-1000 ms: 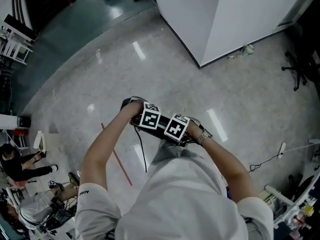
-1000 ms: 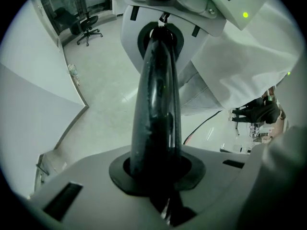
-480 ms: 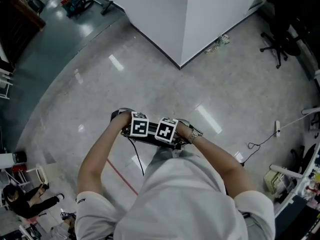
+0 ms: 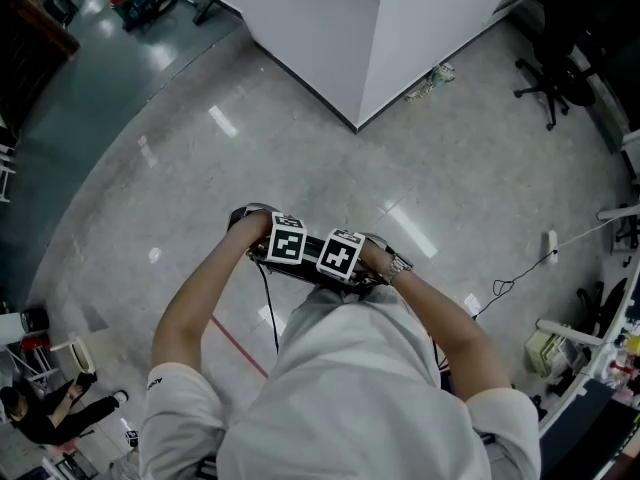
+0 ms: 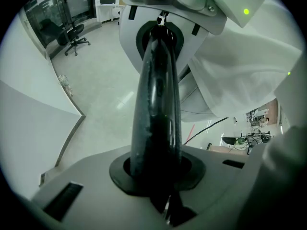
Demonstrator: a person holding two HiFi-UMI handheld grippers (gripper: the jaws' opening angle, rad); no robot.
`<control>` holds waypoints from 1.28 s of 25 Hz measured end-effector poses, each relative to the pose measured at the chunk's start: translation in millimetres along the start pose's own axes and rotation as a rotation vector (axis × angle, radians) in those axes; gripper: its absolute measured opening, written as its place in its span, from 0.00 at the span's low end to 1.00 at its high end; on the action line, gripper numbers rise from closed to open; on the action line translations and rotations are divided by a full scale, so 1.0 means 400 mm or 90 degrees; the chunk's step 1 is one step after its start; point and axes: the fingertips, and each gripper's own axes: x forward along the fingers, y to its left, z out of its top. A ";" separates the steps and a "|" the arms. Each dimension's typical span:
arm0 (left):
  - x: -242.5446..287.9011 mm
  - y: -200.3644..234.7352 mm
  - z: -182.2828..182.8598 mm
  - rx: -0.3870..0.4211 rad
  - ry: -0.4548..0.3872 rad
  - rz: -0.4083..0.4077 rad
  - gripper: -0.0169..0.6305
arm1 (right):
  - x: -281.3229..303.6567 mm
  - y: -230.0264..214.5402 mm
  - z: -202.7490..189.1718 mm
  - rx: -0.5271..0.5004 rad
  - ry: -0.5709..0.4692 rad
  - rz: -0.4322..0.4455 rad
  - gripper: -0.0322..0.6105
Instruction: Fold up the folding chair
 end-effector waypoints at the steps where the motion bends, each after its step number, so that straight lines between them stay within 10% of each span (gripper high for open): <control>1: -0.001 0.011 0.006 -0.001 0.002 -0.003 0.13 | -0.003 -0.013 -0.006 0.003 -0.001 0.004 0.15; 12: -0.022 0.100 0.144 -0.004 0.051 -0.042 0.13 | -0.071 -0.076 -0.191 0.119 -0.062 0.165 0.26; 32: -0.077 0.236 0.463 0.017 0.117 -0.041 0.13 | -0.195 -0.226 -0.510 0.113 -0.125 0.100 0.18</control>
